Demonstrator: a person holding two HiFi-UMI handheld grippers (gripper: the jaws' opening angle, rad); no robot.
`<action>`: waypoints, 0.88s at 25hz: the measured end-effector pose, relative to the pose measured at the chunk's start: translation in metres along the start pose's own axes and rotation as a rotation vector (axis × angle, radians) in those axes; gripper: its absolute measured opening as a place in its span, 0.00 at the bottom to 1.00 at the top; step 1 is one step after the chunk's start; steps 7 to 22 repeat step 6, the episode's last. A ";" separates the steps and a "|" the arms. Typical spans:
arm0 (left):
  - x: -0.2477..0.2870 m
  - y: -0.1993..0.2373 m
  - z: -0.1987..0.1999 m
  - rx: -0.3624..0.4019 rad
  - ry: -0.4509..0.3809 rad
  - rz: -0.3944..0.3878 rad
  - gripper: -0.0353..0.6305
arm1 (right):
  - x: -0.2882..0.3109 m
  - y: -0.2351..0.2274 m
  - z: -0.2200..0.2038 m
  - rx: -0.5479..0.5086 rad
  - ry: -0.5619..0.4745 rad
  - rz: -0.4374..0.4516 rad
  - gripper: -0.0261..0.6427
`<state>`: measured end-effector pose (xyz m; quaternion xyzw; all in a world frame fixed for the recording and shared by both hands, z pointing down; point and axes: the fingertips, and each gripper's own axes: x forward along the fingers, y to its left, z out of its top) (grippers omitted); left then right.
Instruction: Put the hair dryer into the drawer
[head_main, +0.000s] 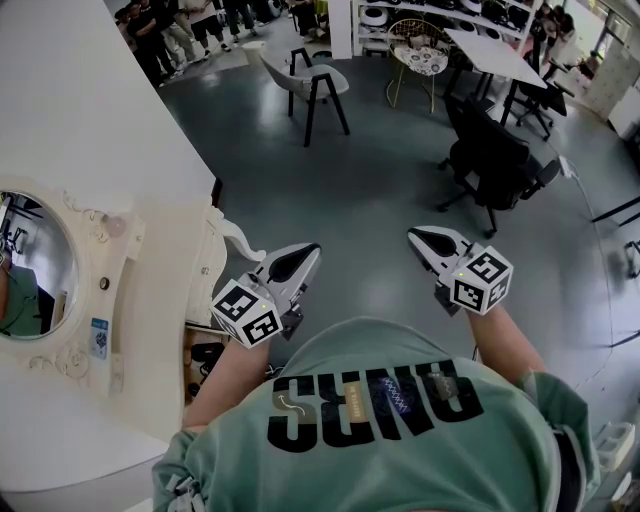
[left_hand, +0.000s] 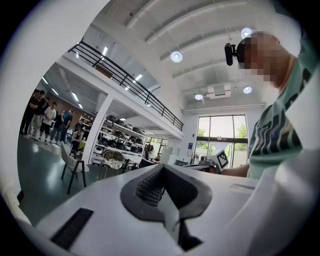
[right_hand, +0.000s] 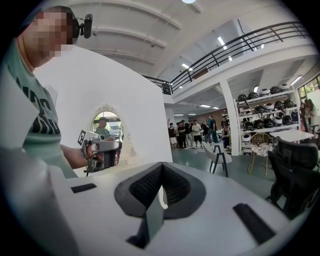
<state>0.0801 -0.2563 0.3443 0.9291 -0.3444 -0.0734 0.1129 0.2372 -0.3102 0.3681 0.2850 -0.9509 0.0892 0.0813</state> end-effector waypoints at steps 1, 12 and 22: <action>0.000 0.000 0.000 -0.002 0.000 0.001 0.07 | 0.000 0.000 0.000 -0.001 0.002 0.002 0.03; 0.003 -0.001 -0.005 0.006 0.003 -0.003 0.07 | 0.000 -0.001 -0.004 -0.012 0.006 0.010 0.03; 0.003 -0.001 -0.005 0.006 0.003 -0.003 0.07 | 0.000 -0.001 -0.004 -0.012 0.006 0.010 0.03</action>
